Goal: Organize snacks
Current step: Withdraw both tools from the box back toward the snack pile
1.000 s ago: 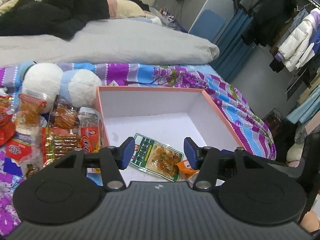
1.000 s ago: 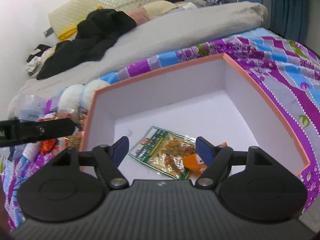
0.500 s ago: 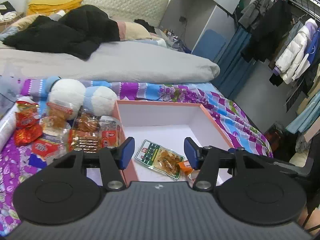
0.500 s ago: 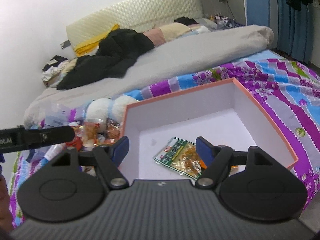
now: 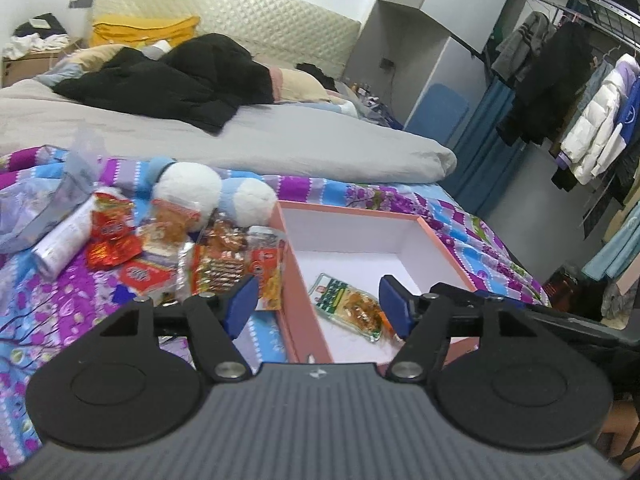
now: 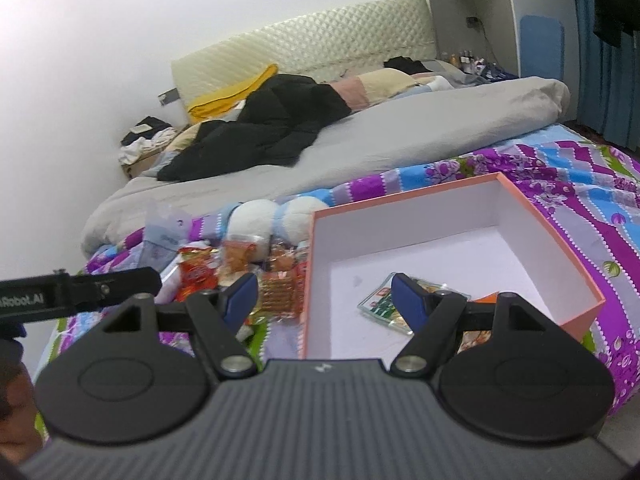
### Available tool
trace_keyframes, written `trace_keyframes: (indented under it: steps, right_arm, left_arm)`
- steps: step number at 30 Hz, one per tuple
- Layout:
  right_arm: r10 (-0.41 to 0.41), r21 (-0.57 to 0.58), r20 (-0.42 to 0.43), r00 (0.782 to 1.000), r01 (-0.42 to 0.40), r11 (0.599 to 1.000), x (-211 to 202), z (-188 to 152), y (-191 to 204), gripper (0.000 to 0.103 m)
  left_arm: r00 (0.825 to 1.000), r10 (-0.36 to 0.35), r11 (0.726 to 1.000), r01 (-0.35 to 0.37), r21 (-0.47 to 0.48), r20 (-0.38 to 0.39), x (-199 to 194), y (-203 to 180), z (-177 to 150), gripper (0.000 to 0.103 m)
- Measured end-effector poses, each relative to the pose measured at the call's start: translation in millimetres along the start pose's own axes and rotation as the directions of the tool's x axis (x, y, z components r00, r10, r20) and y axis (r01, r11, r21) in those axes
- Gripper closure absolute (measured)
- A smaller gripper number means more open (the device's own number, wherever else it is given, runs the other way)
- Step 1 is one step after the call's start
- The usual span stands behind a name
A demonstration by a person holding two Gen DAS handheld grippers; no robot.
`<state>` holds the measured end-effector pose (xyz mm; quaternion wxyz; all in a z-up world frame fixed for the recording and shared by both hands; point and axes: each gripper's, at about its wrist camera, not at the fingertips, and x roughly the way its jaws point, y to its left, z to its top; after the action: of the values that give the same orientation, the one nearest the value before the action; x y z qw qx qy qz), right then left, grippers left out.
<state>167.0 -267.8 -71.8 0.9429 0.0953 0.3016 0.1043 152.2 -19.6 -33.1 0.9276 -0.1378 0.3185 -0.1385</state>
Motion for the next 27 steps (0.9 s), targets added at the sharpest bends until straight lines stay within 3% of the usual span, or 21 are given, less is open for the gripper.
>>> trace_keyframes:
  steps: [6,14,27]
  right_arm:
    - [0.028,-0.025,0.004,1.000,-0.028,0.999,-17,-16,21,0.028]
    - [0.062,-0.054,-0.010,0.998,-0.063,0.997,-36,-43,45,0.028]
    - [0.088,-0.145,-0.082,0.993,-0.100,0.984,-50,-89,67,0.028]
  left_arm:
    - [0.999,0.046,0.999,-0.045,-0.021,0.020,-33,16,-23,0.024]
    - [0.994,0.109,0.992,-0.108,-0.059,0.011,-67,39,-57,0.008]
    - [0.982,0.182,0.979,-0.185,-0.083,-0.047,-83,60,-107,0.006]
